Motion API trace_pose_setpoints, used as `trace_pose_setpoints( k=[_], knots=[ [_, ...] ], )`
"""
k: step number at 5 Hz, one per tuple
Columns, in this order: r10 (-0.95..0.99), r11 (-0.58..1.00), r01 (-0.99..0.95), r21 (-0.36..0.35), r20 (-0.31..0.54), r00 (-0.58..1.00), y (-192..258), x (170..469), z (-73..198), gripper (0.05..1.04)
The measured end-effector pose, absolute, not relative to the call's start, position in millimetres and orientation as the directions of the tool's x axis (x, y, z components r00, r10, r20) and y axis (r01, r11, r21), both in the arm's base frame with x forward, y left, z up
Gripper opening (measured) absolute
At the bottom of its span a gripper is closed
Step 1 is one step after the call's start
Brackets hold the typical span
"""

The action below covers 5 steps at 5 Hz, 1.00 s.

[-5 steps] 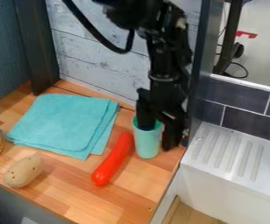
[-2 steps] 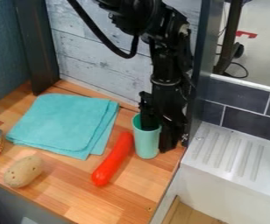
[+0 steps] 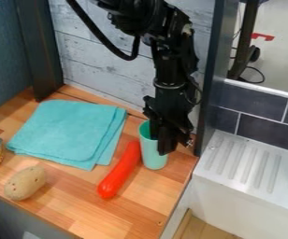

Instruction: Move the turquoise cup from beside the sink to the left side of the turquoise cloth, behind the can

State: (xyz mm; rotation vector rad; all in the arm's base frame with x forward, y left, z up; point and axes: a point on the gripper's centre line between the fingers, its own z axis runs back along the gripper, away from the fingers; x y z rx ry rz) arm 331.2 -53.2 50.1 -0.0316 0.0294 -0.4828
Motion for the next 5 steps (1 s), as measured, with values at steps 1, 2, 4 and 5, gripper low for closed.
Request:
trace_pose_setpoints(
  k=[1,2,4,5],
  knots=[
    [-0.485,0.873,0.483,-0.069,-0.016,0.875,-53,325,55,0.102],
    [-0.531,0.845,0.532,-0.051,0.041,0.847,-51,317,87,0.090],
    [-0.486,0.873,0.480,0.079,0.185,0.854,4,304,163,0.090],
    [-0.350,0.936,0.339,0.096,0.147,0.925,51,285,175,0.090]
  ],
)
